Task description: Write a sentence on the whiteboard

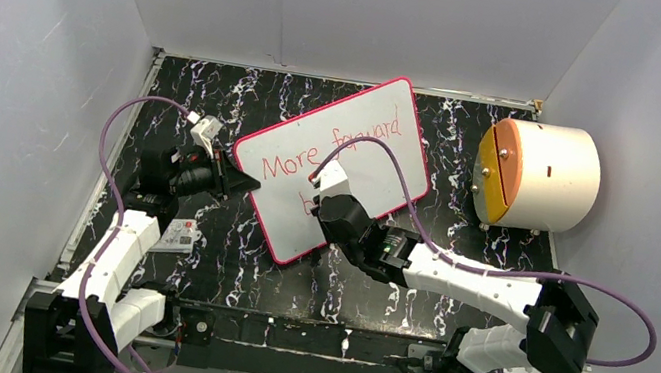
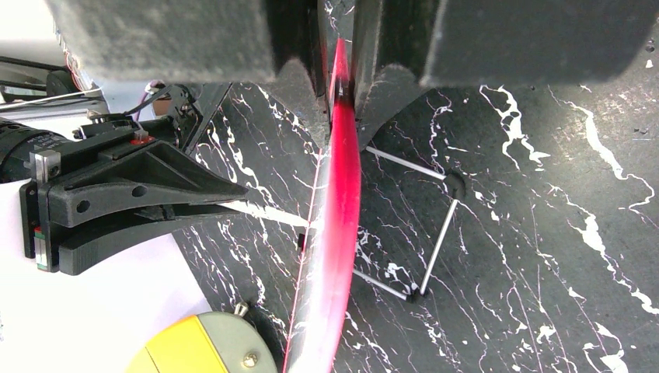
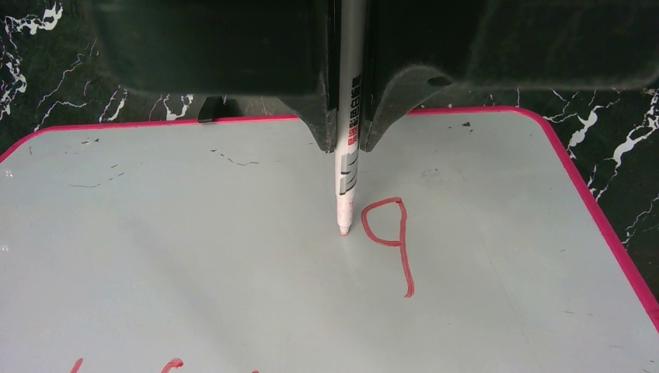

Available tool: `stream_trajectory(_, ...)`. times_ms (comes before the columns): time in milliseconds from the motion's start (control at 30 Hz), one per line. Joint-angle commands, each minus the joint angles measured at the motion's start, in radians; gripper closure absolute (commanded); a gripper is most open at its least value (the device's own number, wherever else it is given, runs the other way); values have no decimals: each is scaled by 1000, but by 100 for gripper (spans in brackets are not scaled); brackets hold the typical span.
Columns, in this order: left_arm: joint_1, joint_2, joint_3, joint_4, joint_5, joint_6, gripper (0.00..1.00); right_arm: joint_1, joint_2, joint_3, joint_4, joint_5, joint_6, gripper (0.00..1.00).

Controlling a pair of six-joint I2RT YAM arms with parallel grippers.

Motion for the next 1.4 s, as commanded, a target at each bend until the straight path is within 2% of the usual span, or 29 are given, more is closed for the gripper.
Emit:
stream_trajectory(0,8,20,7,-64,-55,22,100,-10,22,27,47,1,-5,100)
stream_trajectory(867,8,22,8,-63,-55,19,100,-11,6,3,-8,-64,2,100)
stream_trajectory(1367,8,21,7,-67,-59,22,100,-11,1,-11,-62,-25,6,100)
